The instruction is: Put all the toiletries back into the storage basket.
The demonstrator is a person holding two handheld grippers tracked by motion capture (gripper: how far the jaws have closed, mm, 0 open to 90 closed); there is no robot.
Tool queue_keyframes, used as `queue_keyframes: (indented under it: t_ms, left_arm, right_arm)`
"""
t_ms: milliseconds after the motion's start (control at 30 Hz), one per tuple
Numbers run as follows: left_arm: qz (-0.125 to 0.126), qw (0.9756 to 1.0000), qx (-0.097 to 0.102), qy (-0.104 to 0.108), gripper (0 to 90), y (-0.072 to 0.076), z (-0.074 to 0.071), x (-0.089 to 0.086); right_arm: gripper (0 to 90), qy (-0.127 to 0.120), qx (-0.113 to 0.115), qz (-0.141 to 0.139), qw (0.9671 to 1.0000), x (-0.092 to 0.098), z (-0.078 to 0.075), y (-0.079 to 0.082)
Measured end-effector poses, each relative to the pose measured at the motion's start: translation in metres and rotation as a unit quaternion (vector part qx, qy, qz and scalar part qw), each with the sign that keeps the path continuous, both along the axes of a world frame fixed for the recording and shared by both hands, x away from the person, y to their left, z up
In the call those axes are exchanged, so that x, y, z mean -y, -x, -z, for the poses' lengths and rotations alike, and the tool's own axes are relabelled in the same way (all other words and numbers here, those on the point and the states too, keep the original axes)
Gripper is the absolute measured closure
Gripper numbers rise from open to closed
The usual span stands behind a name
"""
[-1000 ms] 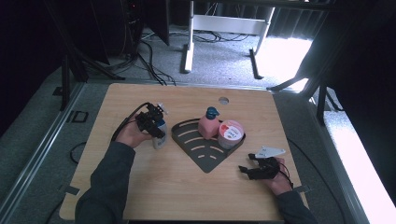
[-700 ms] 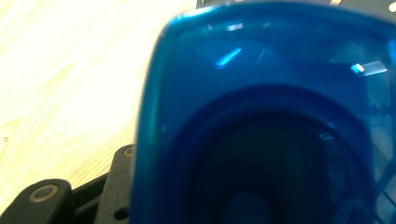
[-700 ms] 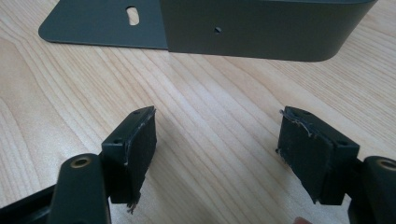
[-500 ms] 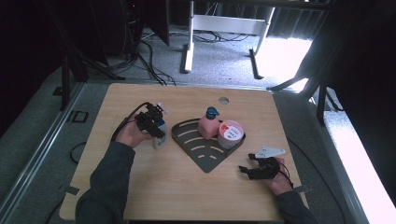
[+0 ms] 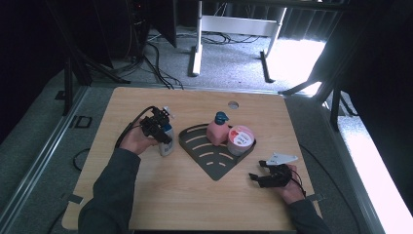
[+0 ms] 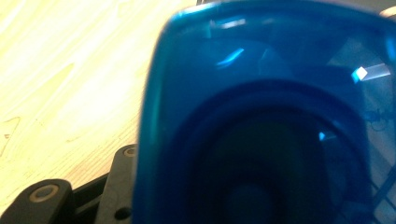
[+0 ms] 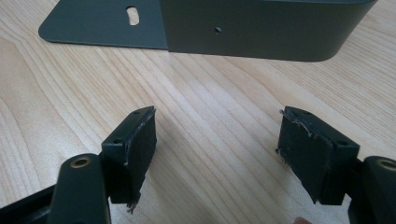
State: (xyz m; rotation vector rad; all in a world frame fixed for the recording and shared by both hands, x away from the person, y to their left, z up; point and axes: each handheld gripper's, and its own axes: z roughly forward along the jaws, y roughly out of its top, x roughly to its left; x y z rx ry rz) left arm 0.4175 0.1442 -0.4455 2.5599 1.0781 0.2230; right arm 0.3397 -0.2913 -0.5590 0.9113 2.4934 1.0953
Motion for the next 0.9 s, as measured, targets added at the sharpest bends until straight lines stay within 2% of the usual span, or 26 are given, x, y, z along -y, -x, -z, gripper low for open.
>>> queue_keyframes:
  t_ms: [900]
  left_arm:
    - [-0.009,0.9997,0.016,0.016,55.2,0.002,-0.013,-0.001]
  right_arm:
    - [27.6,-0.001,0.0,0.0,1.0,0.0,0.0,0.0]
